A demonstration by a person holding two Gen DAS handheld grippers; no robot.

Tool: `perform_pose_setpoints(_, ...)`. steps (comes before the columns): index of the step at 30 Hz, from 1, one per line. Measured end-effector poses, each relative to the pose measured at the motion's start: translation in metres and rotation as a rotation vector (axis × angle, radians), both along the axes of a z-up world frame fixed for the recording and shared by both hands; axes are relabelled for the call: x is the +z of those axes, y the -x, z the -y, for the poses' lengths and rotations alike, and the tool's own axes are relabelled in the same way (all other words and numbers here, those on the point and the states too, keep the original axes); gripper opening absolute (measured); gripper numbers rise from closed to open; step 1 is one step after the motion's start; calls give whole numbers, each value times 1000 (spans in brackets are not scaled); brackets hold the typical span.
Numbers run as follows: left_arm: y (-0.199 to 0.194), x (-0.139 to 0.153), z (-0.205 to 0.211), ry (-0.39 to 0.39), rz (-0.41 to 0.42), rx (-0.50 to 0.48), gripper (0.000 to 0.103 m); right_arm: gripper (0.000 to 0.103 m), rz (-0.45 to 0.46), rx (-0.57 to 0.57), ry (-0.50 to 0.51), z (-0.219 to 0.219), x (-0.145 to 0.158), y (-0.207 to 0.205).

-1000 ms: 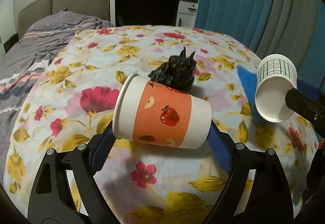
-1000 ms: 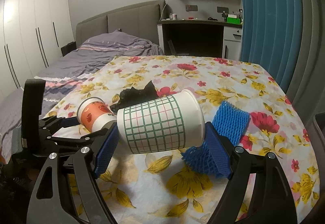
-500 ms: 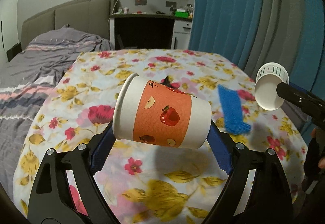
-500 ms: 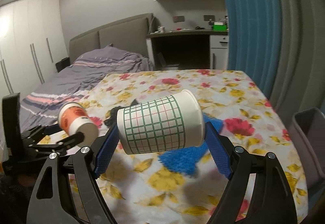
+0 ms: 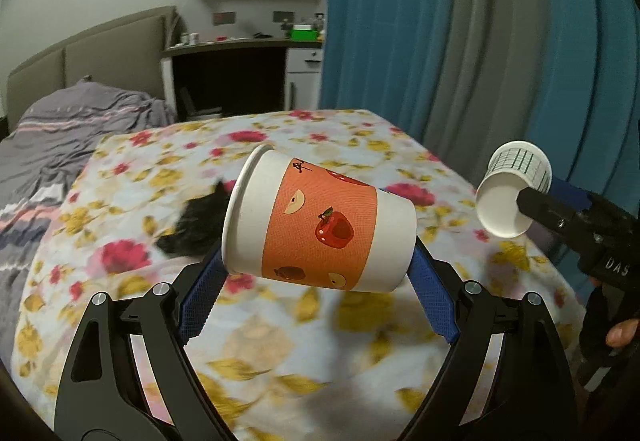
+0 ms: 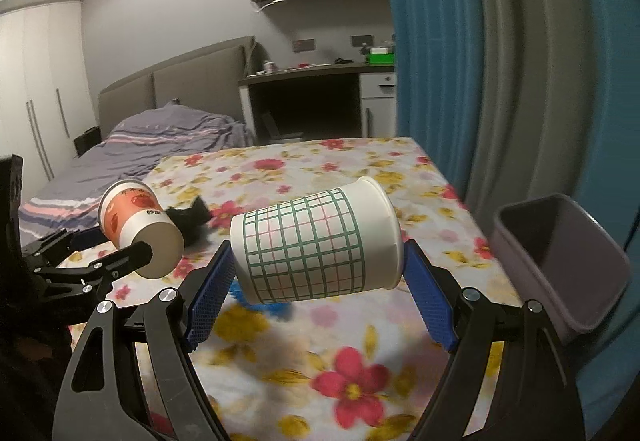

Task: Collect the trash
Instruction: 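Grasp the orange apple-print cup with the left tool while the right tool carries the grid cup toward the bin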

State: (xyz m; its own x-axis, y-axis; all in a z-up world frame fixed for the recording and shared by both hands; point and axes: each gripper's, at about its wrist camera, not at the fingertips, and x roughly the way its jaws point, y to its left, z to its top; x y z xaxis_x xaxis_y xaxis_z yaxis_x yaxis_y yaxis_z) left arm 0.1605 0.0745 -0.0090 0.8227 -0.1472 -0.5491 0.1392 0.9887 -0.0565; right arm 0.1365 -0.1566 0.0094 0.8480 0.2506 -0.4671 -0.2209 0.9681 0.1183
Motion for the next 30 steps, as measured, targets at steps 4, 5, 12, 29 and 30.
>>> perform_pose_setpoints(4, -12, 4, 32, 0, 5, -44, 85, 80, 9, -45, 6, 27, 0, 3)
perform_pose_setpoints(5, -16, 5, 42, 2, 6, -58, 85, 80, 12, -60, 8, 35, 0, 3)
perform_pose_setpoints(12, -43, 13, 108, 12, 24, -162, 85, 80, 14, -182, 6, 93, -6, -2)
perform_pose_setpoints(29, -125, 5, 281, 26, -9, -405, 85, 80, -34, -470, 46, 211, -46, -30)
perform_pose_setpoints(30, -132, 2, 290, 30, -20, -412, 85, 80, -42, -478, 48, 213, -49, -31)
